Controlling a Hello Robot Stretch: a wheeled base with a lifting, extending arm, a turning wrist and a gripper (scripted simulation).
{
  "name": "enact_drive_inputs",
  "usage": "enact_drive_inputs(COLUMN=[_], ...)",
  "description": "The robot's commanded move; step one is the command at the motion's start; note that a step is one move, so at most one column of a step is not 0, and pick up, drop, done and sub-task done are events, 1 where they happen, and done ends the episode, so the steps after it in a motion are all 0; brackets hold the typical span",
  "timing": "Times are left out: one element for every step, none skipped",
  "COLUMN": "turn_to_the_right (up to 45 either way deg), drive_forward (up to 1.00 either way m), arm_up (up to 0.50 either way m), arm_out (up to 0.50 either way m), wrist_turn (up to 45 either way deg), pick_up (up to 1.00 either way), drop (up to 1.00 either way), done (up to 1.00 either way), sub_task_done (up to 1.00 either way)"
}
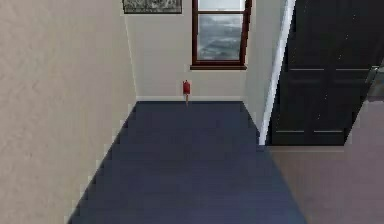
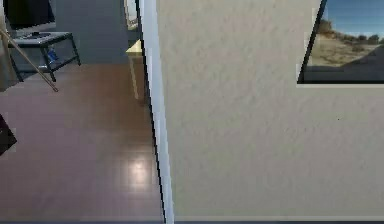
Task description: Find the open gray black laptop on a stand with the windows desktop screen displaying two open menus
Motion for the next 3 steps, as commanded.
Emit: enact_drive_inputs(turn_to_the_right=[30.0, 0.0, 15.0], drive_forward=[0.00, 0.40, 0.00], arm_up=[0.00, 0.00, 0.00], arm_out=[0.00, 0.00, 0.00], wrist_turn=[0.0, 0.0, 0.0], pick_up=[0.00, 0.00, 0.00], drop=[0.00, 0.00, 0.00], done=[0.00, 0.00, 0.00], sub_task_done=[0.00, 0.00, 0.00])
